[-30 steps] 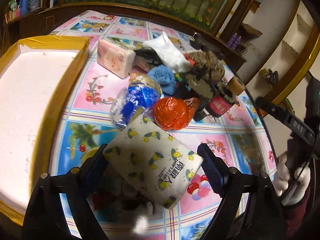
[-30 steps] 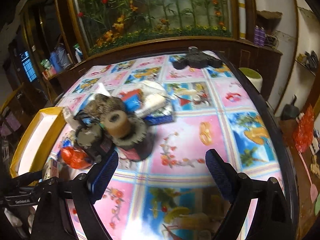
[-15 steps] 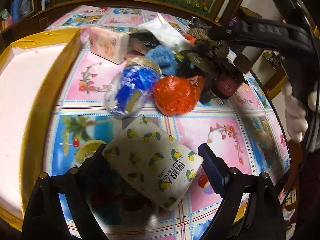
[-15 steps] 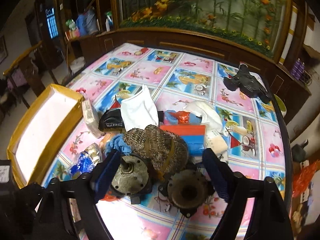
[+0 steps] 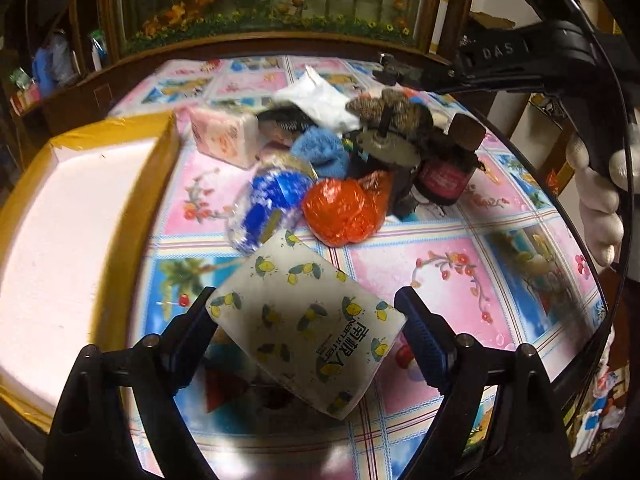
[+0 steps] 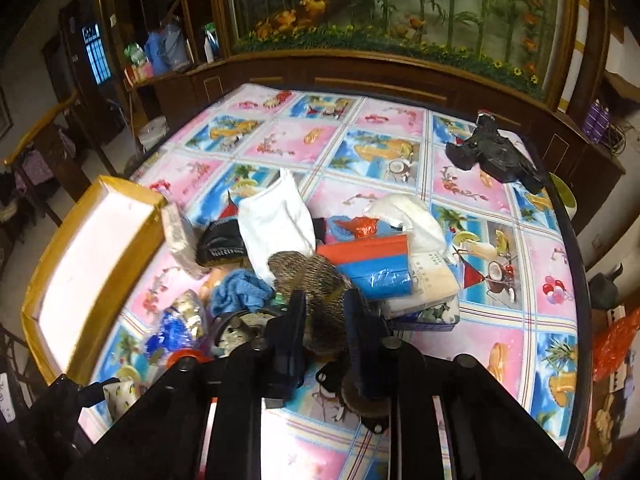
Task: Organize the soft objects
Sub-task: 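Grasp the brown knitted item with the right gripper while the left holds the tissue pack, then carry both held items into the yellow box and open both grippers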
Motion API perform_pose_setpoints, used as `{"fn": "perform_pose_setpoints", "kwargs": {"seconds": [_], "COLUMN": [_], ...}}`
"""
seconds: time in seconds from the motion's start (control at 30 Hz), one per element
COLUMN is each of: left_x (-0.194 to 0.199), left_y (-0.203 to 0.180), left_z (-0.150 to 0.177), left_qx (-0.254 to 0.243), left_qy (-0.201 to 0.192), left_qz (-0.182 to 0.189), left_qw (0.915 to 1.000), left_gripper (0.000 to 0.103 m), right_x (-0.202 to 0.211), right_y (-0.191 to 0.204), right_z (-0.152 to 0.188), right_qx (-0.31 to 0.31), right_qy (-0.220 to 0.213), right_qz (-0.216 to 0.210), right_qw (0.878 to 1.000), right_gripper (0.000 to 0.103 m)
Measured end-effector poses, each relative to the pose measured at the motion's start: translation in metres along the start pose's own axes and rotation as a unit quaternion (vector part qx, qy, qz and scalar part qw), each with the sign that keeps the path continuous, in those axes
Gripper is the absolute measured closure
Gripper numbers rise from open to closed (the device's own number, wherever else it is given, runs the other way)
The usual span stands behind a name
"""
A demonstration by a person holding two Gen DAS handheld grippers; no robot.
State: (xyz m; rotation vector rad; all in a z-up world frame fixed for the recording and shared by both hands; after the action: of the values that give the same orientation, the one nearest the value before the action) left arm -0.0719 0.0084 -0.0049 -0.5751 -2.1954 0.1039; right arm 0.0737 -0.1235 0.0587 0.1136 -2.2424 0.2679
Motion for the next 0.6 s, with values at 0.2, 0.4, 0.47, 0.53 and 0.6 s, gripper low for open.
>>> {"fn": "perform_pose_setpoints", "kwargs": {"seconds": [0.2, 0.4, 0.47, 0.53, 0.6], "left_x": [0.028, 0.034, 0.029, 0.026, 0.026], "left_y": [0.004, 0.003, 0.003, 0.003, 0.004], "left_z": [0.000, 0.004, 0.006, 0.007, 0.008], "left_qx": [0.008, 0.013, 0.015, 0.014, 0.008], "left_qy": [-0.029, -0.030, -0.024, -0.018, -0.019], "left_qz": [0.000, 0.005, 0.007, 0.008, 0.007], "left_qw": [0.9995, 0.9995, 0.9996, 0.9997, 0.9998], "left_gripper": [0.015, 0.015, 0.015, 0.015, 0.015], "right_x": [0.026, 0.007, -0.011, -0.031, -0.046], "right_y": [-0.008, 0.008, 0.019, 0.025, 0.027], "right_z": [0.012, -0.004, -0.010, -0.013, -0.012], "right_qx": [-0.007, 0.011, 0.025, 0.035, 0.046], "right_qy": [-0.012, 0.000, 0.020, 0.047, 0.069], "right_qz": [0.008, 0.007, 0.014, 0.021, 0.032], "right_qw": [1.000, 1.000, 0.999, 0.998, 0.996], "right_gripper": [0.065, 0.031, 0.031, 0.034, 0.060]}}
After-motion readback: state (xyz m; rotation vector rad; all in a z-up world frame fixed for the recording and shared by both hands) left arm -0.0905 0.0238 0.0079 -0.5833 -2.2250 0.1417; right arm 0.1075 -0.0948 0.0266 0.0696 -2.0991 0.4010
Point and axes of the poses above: each gripper's, at about its wrist camera, not at the fingertips, and x roughly against the way its jaws point, y to its left, z to its underside, the point moved 7 cm from there along -x, roughly the way its jaws point, and after that the axes turned 15 degrees about z, right-handed, at the moved point
